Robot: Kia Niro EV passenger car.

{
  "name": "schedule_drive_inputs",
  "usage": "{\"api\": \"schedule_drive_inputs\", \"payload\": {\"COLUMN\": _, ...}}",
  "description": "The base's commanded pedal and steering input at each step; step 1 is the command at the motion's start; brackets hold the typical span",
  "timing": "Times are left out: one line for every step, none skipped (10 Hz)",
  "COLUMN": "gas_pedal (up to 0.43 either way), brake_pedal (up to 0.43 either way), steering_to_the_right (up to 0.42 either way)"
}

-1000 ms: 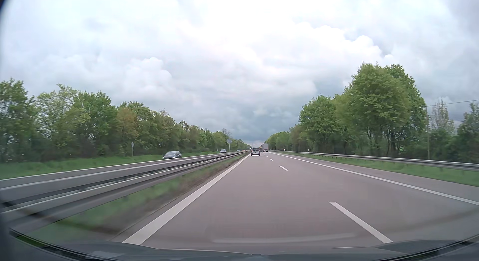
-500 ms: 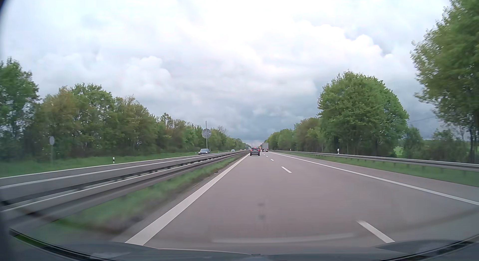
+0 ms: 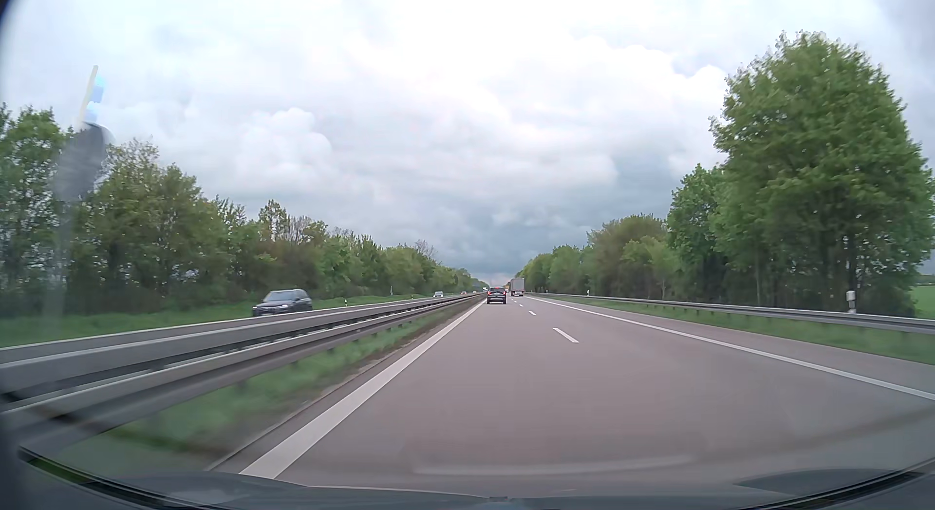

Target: Follow the waypoints while adhering to traffic rules and regulations

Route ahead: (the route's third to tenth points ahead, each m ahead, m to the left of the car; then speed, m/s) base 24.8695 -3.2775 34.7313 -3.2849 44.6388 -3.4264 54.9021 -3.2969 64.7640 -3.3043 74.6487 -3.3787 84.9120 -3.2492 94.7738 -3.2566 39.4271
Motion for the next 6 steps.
{"api": "schedule_drive_inputs", "payload": {"gas_pedal": 0.000, "brake_pedal": 0.012, "steering_to_the_right": 0.000}}
{"api": "schedule_drive_inputs", "payload": {"gas_pedal": 0.000, "brake_pedal": 0.012, "steering_to_the_right": 0.000}}
{"api": "schedule_drive_inputs", "payload": {"gas_pedal": 0.000, "brake_pedal": 0.006, "steering_to_the_right": 0.000}}
{"api": "schedule_drive_inputs", "payload": {"gas_pedal": 0.000, "brake_pedal": 0.012, "steering_to_the_right": 0.000}}
{"api": "schedule_drive_inputs", "payload": {"gas_pedal": 0.000, "brake_pedal": 0.012, "steering_to_the_right": 0.000}}
{"api": "schedule_drive_inputs", "payload": {"gas_pedal": 0.000, "brake_pedal": 0.006, "steering_to_the_right": 0.000}}
